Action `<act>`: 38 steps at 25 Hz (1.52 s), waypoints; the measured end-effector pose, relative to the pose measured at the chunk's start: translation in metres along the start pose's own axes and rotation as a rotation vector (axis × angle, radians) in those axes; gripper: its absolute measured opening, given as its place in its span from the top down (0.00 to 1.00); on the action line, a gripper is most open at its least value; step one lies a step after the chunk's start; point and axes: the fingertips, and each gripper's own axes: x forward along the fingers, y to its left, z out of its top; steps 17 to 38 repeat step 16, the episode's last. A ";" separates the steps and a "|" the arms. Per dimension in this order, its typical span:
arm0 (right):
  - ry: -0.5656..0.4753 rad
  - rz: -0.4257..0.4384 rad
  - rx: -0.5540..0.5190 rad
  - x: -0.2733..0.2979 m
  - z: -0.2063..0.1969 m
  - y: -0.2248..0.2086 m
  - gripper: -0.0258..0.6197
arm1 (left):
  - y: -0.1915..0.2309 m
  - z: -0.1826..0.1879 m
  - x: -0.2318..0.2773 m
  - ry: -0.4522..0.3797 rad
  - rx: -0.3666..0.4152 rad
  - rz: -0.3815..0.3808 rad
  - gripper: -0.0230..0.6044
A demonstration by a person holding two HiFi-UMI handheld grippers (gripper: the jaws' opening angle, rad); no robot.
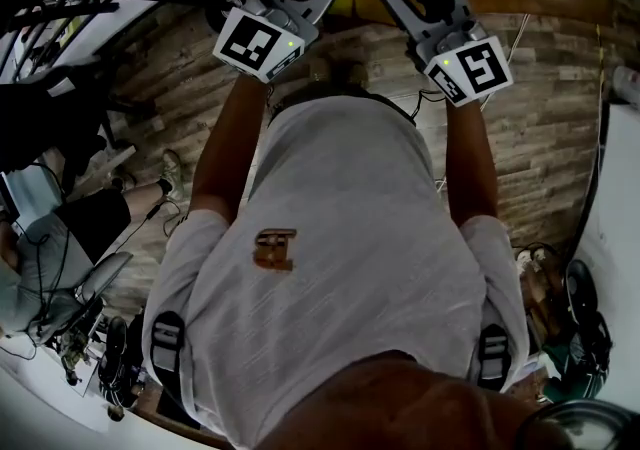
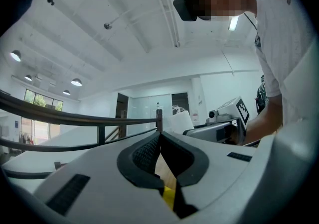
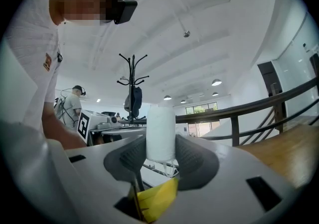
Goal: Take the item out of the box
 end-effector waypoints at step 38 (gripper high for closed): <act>-0.002 0.000 0.001 -0.004 0.002 0.010 0.68 | -0.003 0.006 -0.007 -0.007 0.001 0.001 0.93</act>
